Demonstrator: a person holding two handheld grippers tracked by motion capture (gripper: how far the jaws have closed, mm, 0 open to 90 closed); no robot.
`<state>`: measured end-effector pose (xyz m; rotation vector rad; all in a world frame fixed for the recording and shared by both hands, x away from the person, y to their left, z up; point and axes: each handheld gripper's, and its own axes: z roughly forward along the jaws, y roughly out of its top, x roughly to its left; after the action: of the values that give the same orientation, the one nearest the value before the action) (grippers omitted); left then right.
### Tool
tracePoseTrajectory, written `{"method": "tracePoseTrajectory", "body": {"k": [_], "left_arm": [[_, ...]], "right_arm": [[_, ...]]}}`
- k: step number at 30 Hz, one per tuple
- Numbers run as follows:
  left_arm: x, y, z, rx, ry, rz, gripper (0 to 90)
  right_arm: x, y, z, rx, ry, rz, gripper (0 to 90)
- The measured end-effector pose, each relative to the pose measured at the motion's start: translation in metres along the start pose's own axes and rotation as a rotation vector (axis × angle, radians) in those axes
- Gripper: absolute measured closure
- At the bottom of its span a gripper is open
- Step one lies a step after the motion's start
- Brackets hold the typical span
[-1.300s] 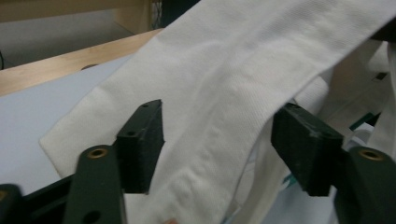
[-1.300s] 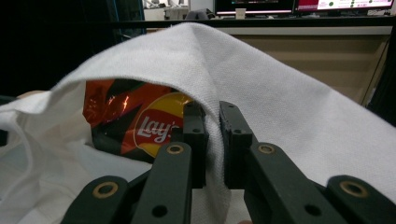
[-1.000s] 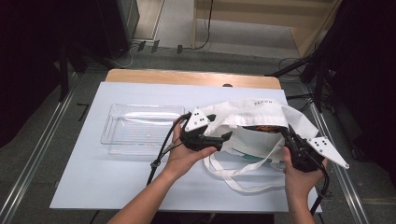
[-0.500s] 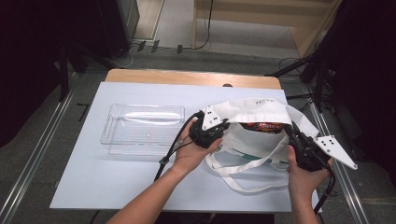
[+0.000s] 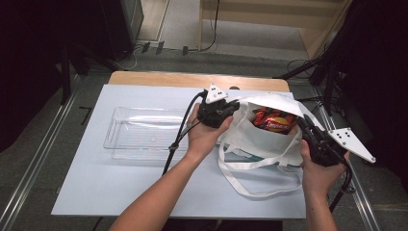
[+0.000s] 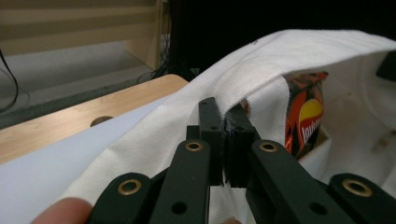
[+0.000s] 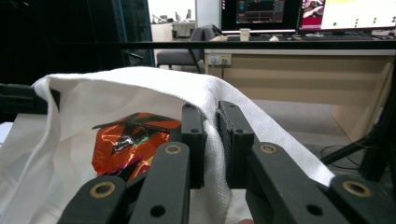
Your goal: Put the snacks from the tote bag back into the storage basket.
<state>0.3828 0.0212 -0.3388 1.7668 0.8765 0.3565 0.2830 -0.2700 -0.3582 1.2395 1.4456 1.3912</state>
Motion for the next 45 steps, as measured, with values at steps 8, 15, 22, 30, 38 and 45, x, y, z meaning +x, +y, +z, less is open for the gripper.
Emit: {"method": "tracePoseTrajectory", "body": {"k": [8, 15, 22, 30, 38, 45], "left_arm": [[0.014, -0.014, 0.061, 0.212, 0.011, -0.064, 86.7], [0.009, -0.031, 0.076, 0.285, 0.004, -0.037, 86.7], [-0.004, -0.044, 0.077, 0.344, -0.024, 0.028, 87.6], [-0.007, -0.050, 0.073, 0.310, 0.002, 0.028, 82.2], [-0.008, -0.048, 0.048, 0.139, -0.008, -0.004, 60.1], [-0.022, -0.038, 0.030, 0.015, -0.094, 0.013, 52.2]], "right_arm": [[-0.010, -0.012, 0.015, 0.069, -0.019, 0.058, 82.5], [-0.012, -0.019, 0.023, 0.092, -0.027, 0.024, 81.9], [-0.025, -0.012, 0.028, 0.080, -0.067, -0.008, 83.4], [-0.062, -0.024, 0.048, 0.175, -0.043, 0.073, 83.1], [-0.061, -0.039, 0.045, 0.176, -0.008, 0.105, 84.0], [-0.058, -0.040, 0.045, 0.175, 0.014, 0.100, 84.0]]}}
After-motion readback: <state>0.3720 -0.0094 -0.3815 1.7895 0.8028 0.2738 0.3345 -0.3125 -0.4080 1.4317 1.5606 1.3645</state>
